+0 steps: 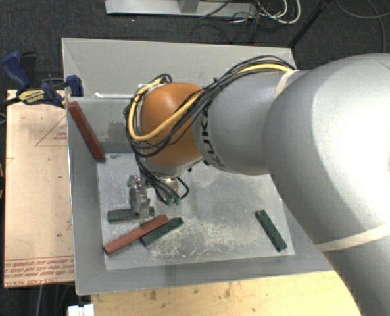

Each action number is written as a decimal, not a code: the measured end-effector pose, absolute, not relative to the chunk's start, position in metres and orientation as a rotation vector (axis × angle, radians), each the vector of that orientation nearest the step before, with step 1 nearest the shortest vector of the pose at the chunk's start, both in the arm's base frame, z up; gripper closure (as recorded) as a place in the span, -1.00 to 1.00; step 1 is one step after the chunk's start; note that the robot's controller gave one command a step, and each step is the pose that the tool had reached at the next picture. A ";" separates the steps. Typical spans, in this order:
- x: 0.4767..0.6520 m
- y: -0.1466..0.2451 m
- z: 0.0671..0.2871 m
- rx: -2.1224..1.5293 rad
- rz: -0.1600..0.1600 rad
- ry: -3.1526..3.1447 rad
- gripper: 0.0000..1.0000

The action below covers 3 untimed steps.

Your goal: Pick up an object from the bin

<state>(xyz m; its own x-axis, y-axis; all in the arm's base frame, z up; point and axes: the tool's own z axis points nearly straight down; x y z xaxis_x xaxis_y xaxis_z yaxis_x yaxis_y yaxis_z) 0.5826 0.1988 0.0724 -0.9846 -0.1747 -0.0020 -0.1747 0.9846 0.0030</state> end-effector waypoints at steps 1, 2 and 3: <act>0.583 0.198 0.071 -0.273 0.004 3.125 -1.00; 0.583 0.198 0.071 -0.273 0.004 3.125 -1.00; 0.580 0.185 0.096 -0.409 0.002 3.119 -1.00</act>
Offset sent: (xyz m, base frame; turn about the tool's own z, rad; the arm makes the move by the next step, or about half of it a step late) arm 0.0000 0.0000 0.0000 0.0000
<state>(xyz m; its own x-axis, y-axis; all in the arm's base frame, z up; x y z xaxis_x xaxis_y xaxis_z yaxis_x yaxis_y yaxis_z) 0.5799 0.1853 0.0961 -0.9661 -0.2580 0.0036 -0.2580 0.9662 0.0019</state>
